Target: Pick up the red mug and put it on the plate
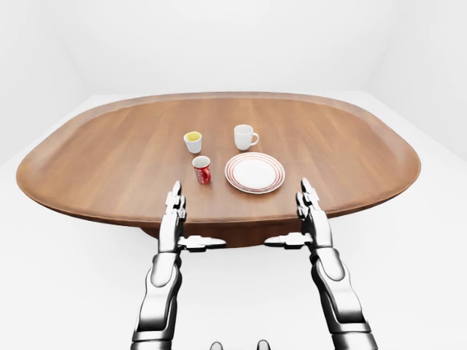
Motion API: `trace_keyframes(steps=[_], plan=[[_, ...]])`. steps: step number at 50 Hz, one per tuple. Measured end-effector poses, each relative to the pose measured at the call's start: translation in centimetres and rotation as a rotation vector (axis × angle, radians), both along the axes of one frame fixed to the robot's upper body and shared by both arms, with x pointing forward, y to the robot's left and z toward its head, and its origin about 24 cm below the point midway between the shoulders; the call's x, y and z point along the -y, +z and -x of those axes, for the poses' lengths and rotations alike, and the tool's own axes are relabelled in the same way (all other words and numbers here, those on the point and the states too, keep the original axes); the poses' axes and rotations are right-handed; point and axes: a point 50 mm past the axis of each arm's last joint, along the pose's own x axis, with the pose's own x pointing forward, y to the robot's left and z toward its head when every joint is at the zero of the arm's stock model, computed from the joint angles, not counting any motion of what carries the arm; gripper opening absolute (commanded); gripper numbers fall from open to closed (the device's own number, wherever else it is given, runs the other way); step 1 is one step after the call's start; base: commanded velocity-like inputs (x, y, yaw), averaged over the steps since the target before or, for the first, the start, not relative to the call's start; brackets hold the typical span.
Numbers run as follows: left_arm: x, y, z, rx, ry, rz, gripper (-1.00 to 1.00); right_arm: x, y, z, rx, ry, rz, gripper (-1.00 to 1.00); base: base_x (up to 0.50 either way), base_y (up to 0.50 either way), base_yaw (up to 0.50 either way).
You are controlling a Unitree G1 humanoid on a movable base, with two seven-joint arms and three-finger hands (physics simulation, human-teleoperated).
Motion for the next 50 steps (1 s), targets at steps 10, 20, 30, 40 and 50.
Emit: trace_keyframes(steps=[10, 20, 30, 40, 50], plan=[[-0.56, 0.23, 0.1, 0.004, 0.011, 0.001, 1.0, 0.4, 0.27, 0.23, 0.003, -0.003, 0.013, 1.0, 0.0, 0.0, 0.0], [-0.62, 0.32, 0.28, 0.008, 0.015, -0.005, 1.0, 0.45, 0.44, 0.43, 0.009, 0.007, 0.022, 1.0, 0.0, 0.0, 0.0], [-0.53, 0.43, 0.46, 0.012, 0.013, -0.007, 1.0, 0.36, 0.46, 0.56, 0.014, 0.023, 0.036, 1.0, 0.0, 0.0, 0.0], [-0.5, 0.57, 0.6, 0.015, 0.013, -0.008, 1.0, 0.3, 0.38, 0.59, 0.013, 0.032, 0.045, 1.0, 0.0, 0.0, 0.0], [-0.49, 0.65, 0.69, 0.015, 0.015, -0.009, 1.0, 0.28, 0.32, 0.63, 0.011, 0.035, 0.049, 1.0, 0.0, 0.0, 0.0]])
